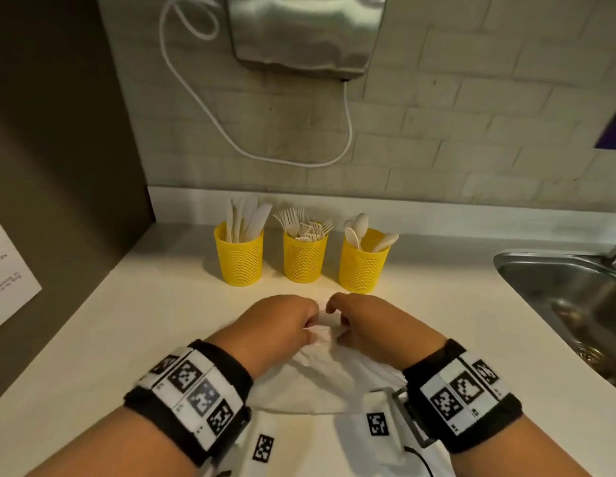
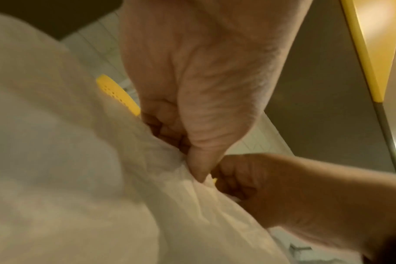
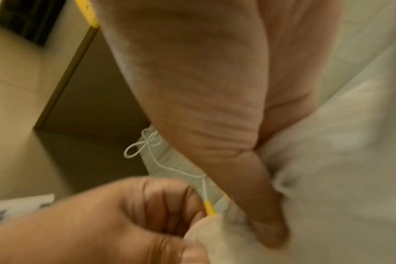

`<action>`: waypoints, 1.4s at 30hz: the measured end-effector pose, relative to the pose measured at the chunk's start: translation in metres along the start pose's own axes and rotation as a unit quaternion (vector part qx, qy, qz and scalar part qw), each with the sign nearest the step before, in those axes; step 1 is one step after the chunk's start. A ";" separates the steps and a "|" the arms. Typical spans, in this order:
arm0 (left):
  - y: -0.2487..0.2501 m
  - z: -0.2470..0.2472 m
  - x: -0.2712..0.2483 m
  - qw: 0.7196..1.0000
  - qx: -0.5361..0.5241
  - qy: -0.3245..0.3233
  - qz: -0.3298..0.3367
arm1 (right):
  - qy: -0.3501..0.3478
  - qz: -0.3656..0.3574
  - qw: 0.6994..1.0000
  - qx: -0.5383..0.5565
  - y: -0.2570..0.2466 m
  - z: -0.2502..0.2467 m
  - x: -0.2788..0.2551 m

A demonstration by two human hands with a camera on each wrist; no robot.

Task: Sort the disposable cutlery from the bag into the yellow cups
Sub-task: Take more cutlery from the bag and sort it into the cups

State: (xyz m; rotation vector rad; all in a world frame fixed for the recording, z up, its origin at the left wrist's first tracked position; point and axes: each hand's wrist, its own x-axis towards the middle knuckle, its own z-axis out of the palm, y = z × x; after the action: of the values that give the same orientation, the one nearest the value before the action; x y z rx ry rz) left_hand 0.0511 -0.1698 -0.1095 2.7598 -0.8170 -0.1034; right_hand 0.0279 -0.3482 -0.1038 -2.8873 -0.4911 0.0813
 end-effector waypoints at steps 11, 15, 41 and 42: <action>-0.067 -0.042 -0.039 0.981 -0.129 0.077 -0.121 | 0.206 0.147 0.962 0.099 0.057 -0.026 -0.033; -0.035 -0.042 -0.029 0.969 -0.229 0.068 -0.059 | 0.242 -0.001 0.958 0.152 0.018 -0.045 -0.034; -0.011 -0.058 -0.037 0.977 -0.212 -0.018 0.014 | 0.003 -0.040 0.983 -0.181 -0.002 -0.005 -0.005; -0.015 -0.055 -0.037 0.996 -0.077 -0.036 -0.007 | -0.007 -0.029 0.977 -0.209 0.001 -0.007 -0.008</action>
State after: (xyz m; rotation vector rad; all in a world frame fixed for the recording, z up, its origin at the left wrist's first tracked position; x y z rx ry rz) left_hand 0.0360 -0.1252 -0.0605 2.6294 -0.7728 -0.2583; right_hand 0.0208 -0.3531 -0.0966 -3.2784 -0.6664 -0.0135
